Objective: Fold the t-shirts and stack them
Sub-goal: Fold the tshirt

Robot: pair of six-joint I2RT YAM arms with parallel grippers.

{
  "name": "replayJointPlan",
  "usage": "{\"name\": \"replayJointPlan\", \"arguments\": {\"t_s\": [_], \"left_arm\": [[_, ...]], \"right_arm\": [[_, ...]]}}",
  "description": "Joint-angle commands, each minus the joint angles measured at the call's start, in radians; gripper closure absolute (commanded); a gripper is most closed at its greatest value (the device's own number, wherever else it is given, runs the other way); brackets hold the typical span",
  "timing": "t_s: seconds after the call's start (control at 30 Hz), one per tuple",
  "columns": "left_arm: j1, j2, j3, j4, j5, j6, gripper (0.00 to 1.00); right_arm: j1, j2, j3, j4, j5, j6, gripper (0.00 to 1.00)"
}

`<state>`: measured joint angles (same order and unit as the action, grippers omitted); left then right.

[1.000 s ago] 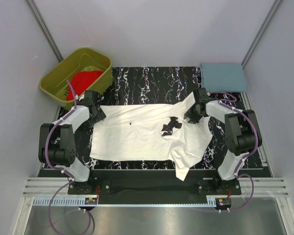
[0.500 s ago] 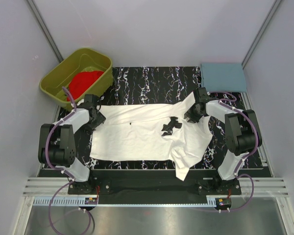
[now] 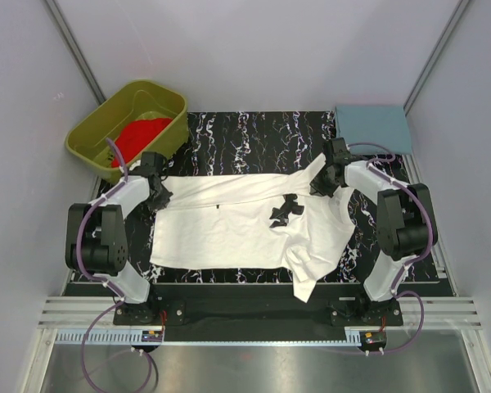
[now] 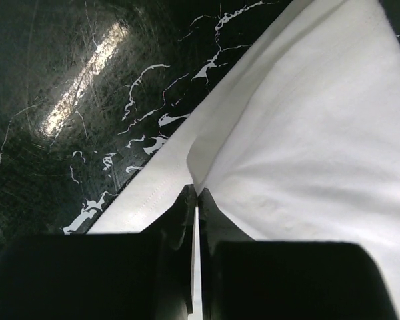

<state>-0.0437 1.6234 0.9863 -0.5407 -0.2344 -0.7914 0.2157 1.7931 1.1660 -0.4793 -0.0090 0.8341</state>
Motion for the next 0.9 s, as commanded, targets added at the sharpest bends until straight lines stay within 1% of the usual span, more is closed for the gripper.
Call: {"name": "replayJointPlan", "arguments": {"t_s": [0.0,0.23,0.37,0.5,0.6,0.63,0.87], "left_arm": [[0.004,-0.069,0.071,0.044,-0.094,0.030,1.00],[-0.004,-0.056,0.112,0.039,-0.115,0.049,1.00],[-0.033,-0.088,0.107,0.062,-0.140,0.060,1.00],[-0.036,-0.089,0.081,0.077,-0.146,0.029,1.00],[-0.036,-0.063,0.046,0.093,-0.148,0.020,1.00],[-0.036,-0.056,0.029,0.093,-0.151,0.018,1.00],[-0.036,-0.071,-0.003,0.085,-0.224,0.027,1.00]], "right_arm": [[0.007,-0.061,0.081,-0.093,0.024,-0.049,1.00],[0.007,-0.100,0.104,-0.203,0.032,-0.073,1.00],[0.007,-0.133,0.090,-0.209,0.023,-0.089,1.00],[0.033,-0.138,0.089,-0.220,0.014,-0.104,1.00],[0.068,-0.158,0.049,-0.217,0.017,-0.092,1.00],[0.074,-0.181,0.011,-0.211,0.021,-0.087,1.00],[0.085,-0.209,-0.094,-0.160,0.034,-0.052,1.00]]}}
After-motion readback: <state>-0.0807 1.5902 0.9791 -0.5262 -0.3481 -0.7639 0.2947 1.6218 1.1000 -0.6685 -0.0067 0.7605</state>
